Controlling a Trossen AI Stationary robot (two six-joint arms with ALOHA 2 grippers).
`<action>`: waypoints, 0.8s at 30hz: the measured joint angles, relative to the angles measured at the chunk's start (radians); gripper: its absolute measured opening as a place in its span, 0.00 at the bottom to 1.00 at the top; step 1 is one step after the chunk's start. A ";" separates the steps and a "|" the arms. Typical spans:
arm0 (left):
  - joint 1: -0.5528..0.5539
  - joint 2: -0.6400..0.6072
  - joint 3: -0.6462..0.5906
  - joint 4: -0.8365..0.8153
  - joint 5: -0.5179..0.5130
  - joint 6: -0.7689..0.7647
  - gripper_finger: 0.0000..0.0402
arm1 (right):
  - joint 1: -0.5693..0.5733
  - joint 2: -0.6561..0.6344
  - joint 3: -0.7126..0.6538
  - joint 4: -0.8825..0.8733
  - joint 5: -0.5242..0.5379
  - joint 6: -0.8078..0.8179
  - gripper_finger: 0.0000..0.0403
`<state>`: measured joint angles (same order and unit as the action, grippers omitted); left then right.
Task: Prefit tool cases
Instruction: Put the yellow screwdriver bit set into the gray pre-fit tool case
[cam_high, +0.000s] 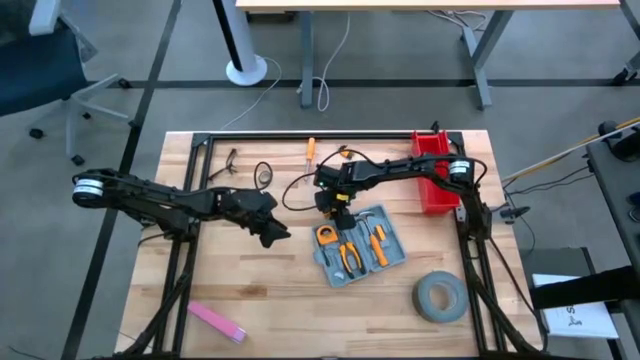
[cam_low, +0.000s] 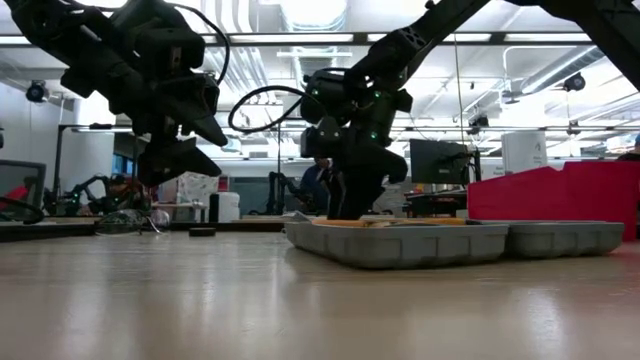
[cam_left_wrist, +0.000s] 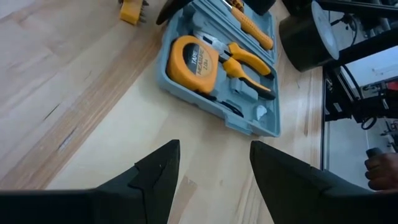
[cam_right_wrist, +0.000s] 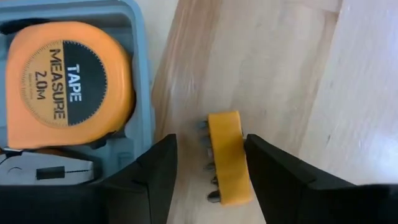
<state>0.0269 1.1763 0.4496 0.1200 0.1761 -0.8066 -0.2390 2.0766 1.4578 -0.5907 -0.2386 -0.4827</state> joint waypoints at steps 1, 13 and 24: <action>0.000 0.000 0.000 0.000 0.000 0.000 0.51 | 0.000 0.000 0.002 0.000 0.000 0.000 0.42; 0.000 0.000 0.000 0.000 0.000 0.002 0.51 | -0.001 -0.001 0.023 -0.005 0.004 -0.018 0.41; 0.000 0.000 0.000 -0.002 0.000 0.012 0.51 | -0.017 0.000 0.023 0.004 0.040 -0.018 0.44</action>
<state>0.0269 1.1763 0.4496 0.1180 0.1761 -0.7948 -0.2562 2.0766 1.4811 -0.5863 -0.1989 -0.5012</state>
